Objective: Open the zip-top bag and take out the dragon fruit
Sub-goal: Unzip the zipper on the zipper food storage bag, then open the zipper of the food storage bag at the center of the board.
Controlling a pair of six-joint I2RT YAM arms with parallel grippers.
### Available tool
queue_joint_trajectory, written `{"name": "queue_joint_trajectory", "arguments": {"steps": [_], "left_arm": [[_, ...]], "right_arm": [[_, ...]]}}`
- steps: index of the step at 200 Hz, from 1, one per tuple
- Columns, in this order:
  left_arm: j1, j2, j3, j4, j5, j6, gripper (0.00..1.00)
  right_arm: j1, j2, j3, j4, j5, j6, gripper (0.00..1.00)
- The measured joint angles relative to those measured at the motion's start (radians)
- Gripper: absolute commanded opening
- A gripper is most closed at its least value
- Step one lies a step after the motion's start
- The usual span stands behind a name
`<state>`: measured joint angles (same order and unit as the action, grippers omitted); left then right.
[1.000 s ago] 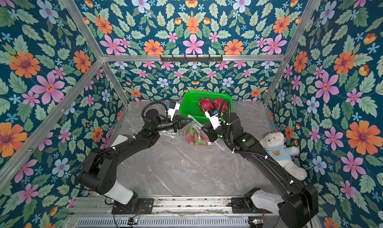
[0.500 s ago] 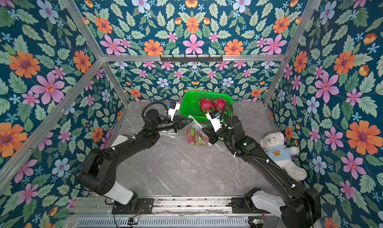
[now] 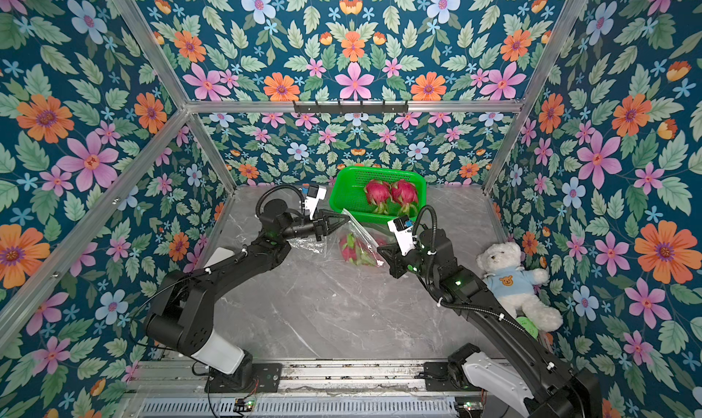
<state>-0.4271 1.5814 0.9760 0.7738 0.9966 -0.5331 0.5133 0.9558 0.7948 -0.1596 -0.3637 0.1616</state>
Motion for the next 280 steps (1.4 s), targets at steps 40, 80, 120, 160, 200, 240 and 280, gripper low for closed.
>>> {"name": "queue_joint_trajectory", "arguments": {"steps": [40,80,120,160,200,240,280], "left_arm": [[0.025,0.0,-0.001,-0.004,-0.001,-0.002,0.0],[0.042,0.005,0.006,-0.012,-0.004,0.004,0.0],[0.042,0.021,0.014,-0.007,-0.004,0.005,0.0],[0.021,0.042,0.025,0.012,0.001,-0.002,0.0],[0.003,0.031,0.014,0.011,0.058,0.023,0.0],[0.003,0.015,0.011,0.01,0.103,0.051,0.0],[0.003,0.011,0.011,0.01,0.104,0.066,0.0]], "right_arm": [[0.0,-0.072,-0.074,-0.059,0.022,0.047,0.03],[0.0,-0.13,-0.123,-0.108,0.028,0.092,0.03],[0.0,-0.145,-0.124,-0.142,0.04,0.1,0.18],[0.0,-0.113,0.006,-0.229,0.057,0.068,0.43],[-0.007,-0.046,0.135,-0.175,0.145,-0.042,0.47],[-0.03,0.098,0.151,-0.077,0.184,-0.093,0.5],[-0.03,0.235,0.176,0.008,0.132,-0.113,0.56]]}}
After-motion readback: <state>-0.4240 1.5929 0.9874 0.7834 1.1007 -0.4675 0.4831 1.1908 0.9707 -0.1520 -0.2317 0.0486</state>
